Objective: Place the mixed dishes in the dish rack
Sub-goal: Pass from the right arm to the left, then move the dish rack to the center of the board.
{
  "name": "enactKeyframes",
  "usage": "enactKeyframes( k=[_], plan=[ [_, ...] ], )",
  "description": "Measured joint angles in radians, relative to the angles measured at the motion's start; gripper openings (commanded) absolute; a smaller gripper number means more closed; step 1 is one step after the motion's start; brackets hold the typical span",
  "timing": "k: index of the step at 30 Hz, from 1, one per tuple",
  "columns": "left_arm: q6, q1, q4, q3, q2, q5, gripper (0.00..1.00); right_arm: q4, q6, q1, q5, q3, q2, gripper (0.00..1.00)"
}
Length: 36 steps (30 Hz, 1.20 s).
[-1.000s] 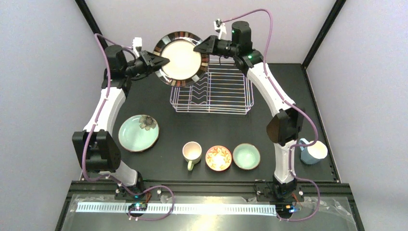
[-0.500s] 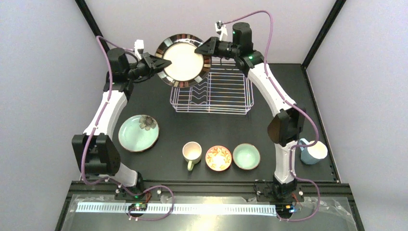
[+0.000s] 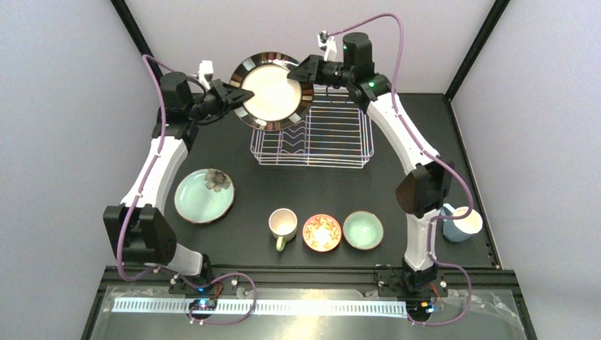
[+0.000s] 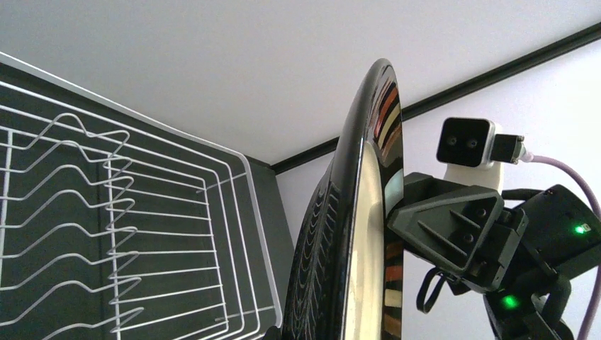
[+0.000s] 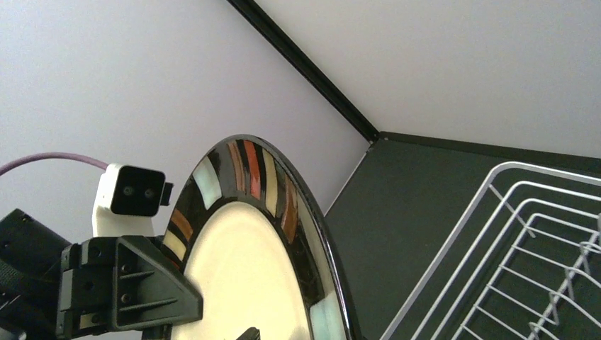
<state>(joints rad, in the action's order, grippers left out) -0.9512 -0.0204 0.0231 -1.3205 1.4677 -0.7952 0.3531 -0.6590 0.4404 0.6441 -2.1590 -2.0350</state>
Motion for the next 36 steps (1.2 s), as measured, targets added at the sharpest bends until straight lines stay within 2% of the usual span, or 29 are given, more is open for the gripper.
enactKeyframes(
  k=[25,36],
  plan=[
    [0.052,0.009,0.130,0.000,-0.002,0.149,0.01,0.071,0.060,-0.065,-0.146,0.073,0.122,0.69],
    [0.088,0.046,0.199,-0.001,0.000,0.223,0.01,0.276,0.180,-0.083,-0.356,0.120,0.138,0.68]
  ],
)
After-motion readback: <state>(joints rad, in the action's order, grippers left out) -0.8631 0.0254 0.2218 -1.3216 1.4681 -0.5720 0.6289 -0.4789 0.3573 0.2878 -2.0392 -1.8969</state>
